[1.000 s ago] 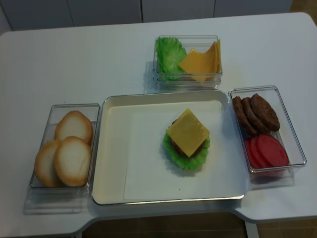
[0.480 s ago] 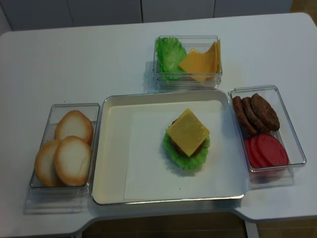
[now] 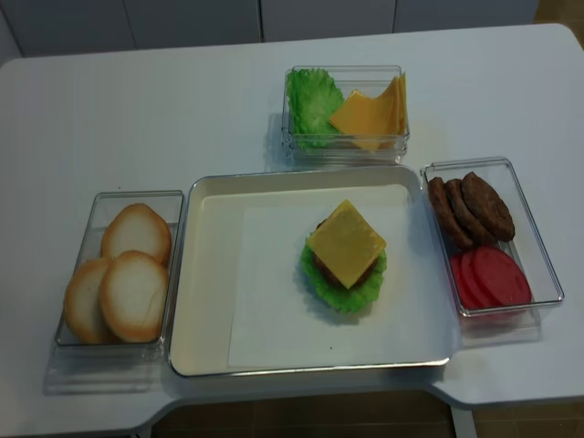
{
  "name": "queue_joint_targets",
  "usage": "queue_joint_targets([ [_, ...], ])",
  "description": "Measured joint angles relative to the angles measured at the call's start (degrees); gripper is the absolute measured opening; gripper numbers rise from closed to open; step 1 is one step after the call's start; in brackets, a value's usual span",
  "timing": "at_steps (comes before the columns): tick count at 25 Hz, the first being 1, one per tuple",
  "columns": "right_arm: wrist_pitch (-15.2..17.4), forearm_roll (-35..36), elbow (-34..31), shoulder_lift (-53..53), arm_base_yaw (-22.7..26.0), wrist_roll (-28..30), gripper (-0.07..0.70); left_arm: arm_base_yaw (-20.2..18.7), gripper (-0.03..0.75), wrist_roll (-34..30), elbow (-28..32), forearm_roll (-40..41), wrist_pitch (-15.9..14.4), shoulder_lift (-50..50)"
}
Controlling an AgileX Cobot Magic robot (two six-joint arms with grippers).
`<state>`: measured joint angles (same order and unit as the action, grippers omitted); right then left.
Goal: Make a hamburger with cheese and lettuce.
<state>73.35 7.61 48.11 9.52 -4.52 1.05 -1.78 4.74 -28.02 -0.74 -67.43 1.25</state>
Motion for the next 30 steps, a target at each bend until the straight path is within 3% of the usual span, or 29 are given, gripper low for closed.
queue_joint_targets([
  [10,0.32,1.26,-10.51,-9.52,0.0,-0.02,0.406,0.0,0.476,0.0,0.0,0.0,0.0,0.0],
  [18,0.32,0.57,-17.34,-10.61,0.0,1.05,0.406,0.0,0.476,0.0,0.0,0.0,0.0,0.0],
  [24,-4.65,-0.37,-19.13,-10.61,0.0,2.72,0.407,0.0,0.476,0.0,0.0,0.0,0.0,0.0],
  [30,-7.05,-1.8,-20.89,-10.61,0.0,3.07,0.407,0.0,0.476,0.0,0.0,0.0,0.0,0.0],
])
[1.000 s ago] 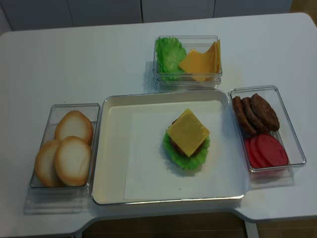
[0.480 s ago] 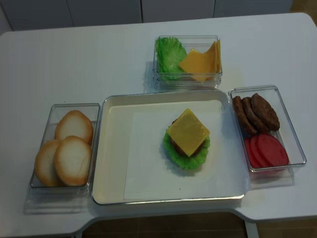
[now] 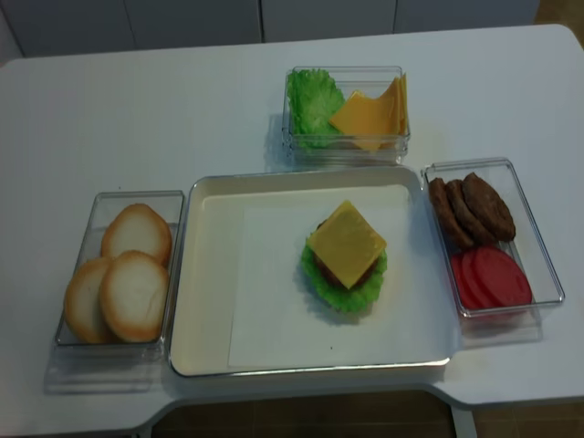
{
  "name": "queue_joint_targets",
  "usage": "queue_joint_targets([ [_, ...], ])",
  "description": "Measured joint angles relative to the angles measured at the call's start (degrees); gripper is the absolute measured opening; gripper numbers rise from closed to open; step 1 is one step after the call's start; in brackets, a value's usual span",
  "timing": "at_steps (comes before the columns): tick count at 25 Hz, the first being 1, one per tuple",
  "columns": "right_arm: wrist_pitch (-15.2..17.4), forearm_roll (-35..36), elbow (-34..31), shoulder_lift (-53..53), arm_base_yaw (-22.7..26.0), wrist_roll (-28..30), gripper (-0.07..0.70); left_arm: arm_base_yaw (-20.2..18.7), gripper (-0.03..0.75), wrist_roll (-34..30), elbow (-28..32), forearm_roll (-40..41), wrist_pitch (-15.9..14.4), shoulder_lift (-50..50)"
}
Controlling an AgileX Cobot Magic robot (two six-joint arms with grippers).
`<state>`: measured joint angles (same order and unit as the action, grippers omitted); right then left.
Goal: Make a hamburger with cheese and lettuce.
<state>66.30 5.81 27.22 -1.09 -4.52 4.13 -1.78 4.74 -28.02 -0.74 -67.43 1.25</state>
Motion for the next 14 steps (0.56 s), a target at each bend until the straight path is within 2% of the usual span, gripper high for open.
queue_joint_targets([
  [14,-0.09,0.0,0.0,0.0,0.0,0.0,0.399,0.0,0.476,0.0,0.0,0.0,0.0,0.0],
])
